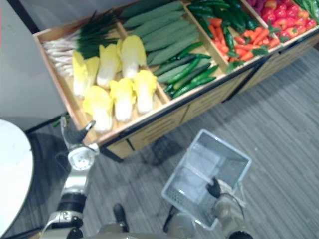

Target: Pick vegetable in the basket

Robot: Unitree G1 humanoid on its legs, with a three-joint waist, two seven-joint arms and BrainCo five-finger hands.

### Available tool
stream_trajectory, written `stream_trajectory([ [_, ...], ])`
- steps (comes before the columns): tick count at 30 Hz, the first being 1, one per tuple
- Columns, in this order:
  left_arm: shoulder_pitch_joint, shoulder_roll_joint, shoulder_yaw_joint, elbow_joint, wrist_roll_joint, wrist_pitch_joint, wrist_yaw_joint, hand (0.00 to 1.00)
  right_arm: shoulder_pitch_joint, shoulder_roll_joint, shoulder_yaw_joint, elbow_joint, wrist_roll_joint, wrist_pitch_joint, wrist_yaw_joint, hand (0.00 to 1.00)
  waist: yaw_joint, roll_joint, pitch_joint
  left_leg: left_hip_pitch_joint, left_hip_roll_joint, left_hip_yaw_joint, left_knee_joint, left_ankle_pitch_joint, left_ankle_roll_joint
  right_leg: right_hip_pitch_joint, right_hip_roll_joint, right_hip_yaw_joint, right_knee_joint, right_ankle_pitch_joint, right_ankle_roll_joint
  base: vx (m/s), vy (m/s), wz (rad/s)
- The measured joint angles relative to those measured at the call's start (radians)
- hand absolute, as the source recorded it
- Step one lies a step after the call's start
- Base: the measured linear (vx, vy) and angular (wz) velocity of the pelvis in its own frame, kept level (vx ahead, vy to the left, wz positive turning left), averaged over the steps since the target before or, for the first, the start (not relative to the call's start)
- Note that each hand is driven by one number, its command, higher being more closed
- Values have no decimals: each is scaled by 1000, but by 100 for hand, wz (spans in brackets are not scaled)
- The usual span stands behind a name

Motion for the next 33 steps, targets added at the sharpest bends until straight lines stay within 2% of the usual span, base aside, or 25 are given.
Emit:
stream_trajectory([
  [8,-17,27,1,37,9,9,1,0,-8,0,21,1,0,-8,-2,100,-3,-9,2,17,-3,42,2,-17,-2,-12,1,41,0,2,3,16,-2,-14],
  [10,-19,27,2,37,9,9,2,0,-10,0,21,0,0,-13,-2,100,-20,-11,3,16,-3,43,2,-19,-3,-13,1,42,0,2,3,8,-7,-2],
  [12,-21,26,2,37,9,9,2,0,-11,0,21,-1,0,-13,-2,100,-24,-12,3,17,-3,46,2,-21,-4,-15,1,46,0,2,3,13,-11,-6],
  [16,-31,27,6,37,10,13,4,0,-9,0,26,-18,-1,-14,2,100,-23,-20,8,16,1,64,1,-23,-7,-28,7,61,0,2,3,11,-22,-11],
  [21,-48,24,10,54,18,46,5,0,-7,0,31,-41,0,-18,5,100,-24,-28,12,13,4,77,1,-26,-11,-41,12,76,0,2,3,12,-24,-10],
  [25,-71,22,14,77,54,48,11,0,5,-5,49,-86,0,-23,7,100,-26,-34,16,-1,6,91,4,-27,-11,-63,15,89,0,4,1,4,-28,-11],
  [29,-81,20,14,78,56,53,30,0,3,-7,60,-101,0,-43,7,100,-25,-42,21,-4,8,98,10,-29,-13,-73,18,111,1,7,-2,12,-30,-10],
  [33,-108,20,21,108,58,53,40,0,4,-7,63,-122,0,-43,7,100,-26,-46,26,-19,12,102,35,-48,-13,-87,19,124,1,8,-2,-5,-28,-8],
])
